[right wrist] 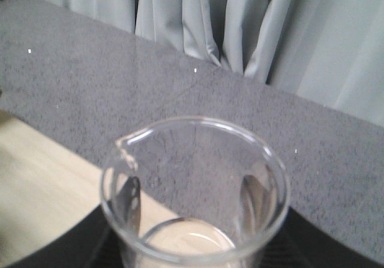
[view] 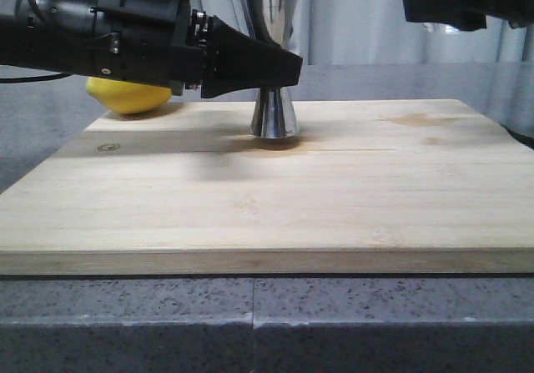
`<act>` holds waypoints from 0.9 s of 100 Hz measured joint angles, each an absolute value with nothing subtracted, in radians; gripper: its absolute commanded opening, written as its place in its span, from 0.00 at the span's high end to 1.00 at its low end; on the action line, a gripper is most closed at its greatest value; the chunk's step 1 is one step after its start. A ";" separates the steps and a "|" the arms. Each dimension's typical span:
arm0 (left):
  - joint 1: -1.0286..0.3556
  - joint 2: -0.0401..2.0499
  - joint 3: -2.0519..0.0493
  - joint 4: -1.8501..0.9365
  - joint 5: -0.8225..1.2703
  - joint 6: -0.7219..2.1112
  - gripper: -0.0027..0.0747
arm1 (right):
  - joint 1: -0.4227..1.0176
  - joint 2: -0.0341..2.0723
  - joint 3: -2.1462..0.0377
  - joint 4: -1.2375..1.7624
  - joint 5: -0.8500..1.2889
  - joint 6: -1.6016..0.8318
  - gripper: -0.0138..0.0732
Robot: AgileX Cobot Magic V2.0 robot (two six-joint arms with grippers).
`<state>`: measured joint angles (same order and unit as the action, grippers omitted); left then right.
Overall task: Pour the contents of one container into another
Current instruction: 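Lower the beaker onto the board and open the right gripper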
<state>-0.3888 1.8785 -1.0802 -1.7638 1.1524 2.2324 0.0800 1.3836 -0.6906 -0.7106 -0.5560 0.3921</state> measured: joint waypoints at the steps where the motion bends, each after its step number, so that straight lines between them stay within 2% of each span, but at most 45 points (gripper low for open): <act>1: -0.389 1.878 -1.080 -1.764 1.152 2.232 0.84 | 0.080 1.384 -0.687 -0.707 -0.558 0.388 0.53; 25: -0.389 1.878 -1.080 -1.764 1.152 2.232 0.84 | 0.077 1.402 -0.592 -0.595 -0.673 0.293 0.53; 90: -0.389 1.878 -1.080 -1.764 1.152 2.232 0.84 | 0.077 1.550 -0.556 -0.534 -0.753 0.258 0.53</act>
